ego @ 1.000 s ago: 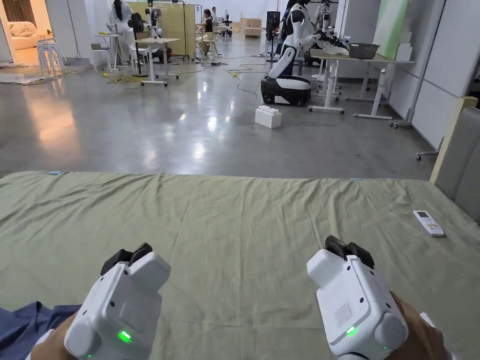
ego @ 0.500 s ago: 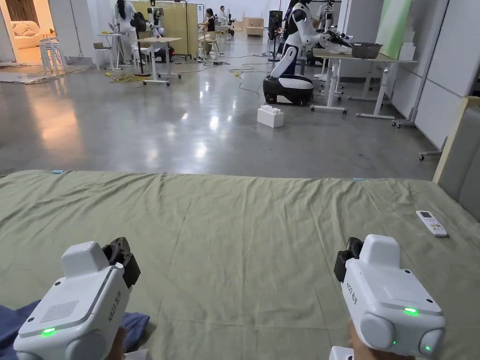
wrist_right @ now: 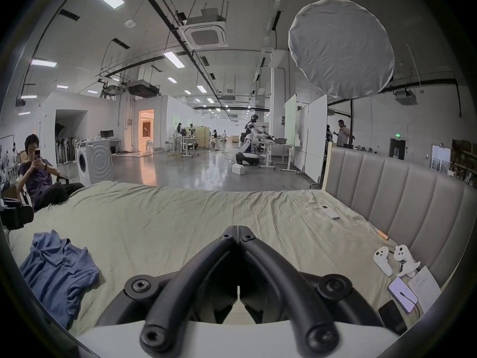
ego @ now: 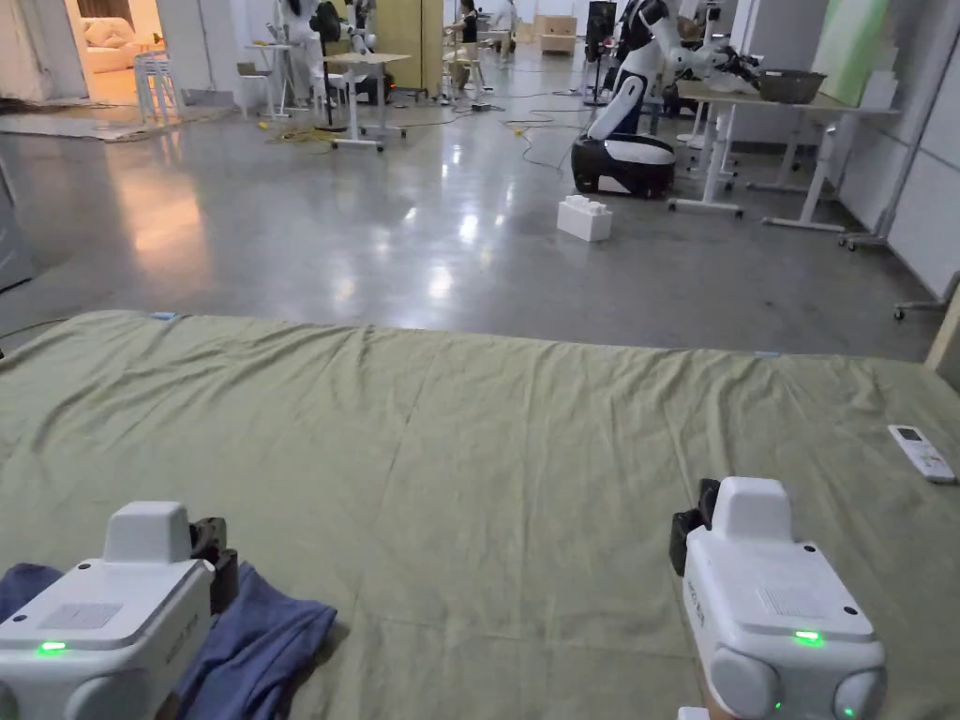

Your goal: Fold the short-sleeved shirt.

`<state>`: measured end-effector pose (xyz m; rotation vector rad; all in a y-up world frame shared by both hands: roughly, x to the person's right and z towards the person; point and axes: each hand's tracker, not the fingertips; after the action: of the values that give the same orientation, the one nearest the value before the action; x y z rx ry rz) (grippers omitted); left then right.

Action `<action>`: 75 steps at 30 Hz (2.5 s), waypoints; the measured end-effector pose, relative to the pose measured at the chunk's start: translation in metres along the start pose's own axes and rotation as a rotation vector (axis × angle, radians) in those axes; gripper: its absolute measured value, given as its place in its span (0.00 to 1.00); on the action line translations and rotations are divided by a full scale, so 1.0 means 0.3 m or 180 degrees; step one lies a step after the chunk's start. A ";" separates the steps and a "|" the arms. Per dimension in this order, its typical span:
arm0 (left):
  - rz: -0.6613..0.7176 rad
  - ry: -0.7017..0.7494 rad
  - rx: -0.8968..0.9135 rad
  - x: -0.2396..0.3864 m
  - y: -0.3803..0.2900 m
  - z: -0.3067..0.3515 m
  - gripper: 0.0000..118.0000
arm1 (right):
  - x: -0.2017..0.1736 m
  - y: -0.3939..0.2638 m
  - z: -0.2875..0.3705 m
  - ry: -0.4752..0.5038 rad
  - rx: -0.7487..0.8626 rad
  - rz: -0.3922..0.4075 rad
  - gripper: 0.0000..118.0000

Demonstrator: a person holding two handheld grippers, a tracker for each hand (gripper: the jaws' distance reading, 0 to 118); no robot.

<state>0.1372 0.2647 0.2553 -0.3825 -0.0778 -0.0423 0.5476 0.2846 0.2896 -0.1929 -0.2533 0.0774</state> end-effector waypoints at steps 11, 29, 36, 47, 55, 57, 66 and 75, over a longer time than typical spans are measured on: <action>0.0363 0.0041 -0.1799 -0.475 -0.236 -0.171 0.02 | -0.077 -0.057 -0.040 0.0162 -0.0114 0.0164 0.00; 0.0107 0.0174 -0.2121 -0.369 -0.476 -0.259 0.45 | -0.147 -0.129 -0.051 0.0319 -0.0297 0.0289 0.00; 0.0072 0.0286 -0.1890 -0.356 -0.509 -0.252 0.04 | -0.160 -0.135 -0.043 0.0383 -0.0305 0.0291 0.00; 0.0498 0.0160 -0.1072 -0.393 -0.338 -0.130 0.03 | -0.142 -0.114 -0.011 0.0356 -0.0229 0.0296 0.00; 0.0485 -0.0131 -0.0292 -0.329 -0.025 0.004 0.03 | -0.107 -0.098 0.006 0.0311 -0.0160 0.0232 0.00; 0.0408 -0.0240 -0.0078 -0.278 0.069 0.049 0.03 | -0.091 -0.089 0.014 0.0285 -0.0142 0.0216 0.00; 0.0101 -0.0799 0.0418 0.009 0.367 0.102 0.03 | 0.018 -0.052 0.064 0.0114 -0.0016 0.0160 0.00; -0.0141 -0.1592 0.0495 0.452 0.487 0.044 0.03 | 0.170 -0.020 0.137 -0.0193 0.0135 0.0171 0.00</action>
<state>0.2794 0.4014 0.2247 -0.2286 -0.5806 0.0165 0.5867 0.2911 0.3421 -0.1554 -0.3068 0.1418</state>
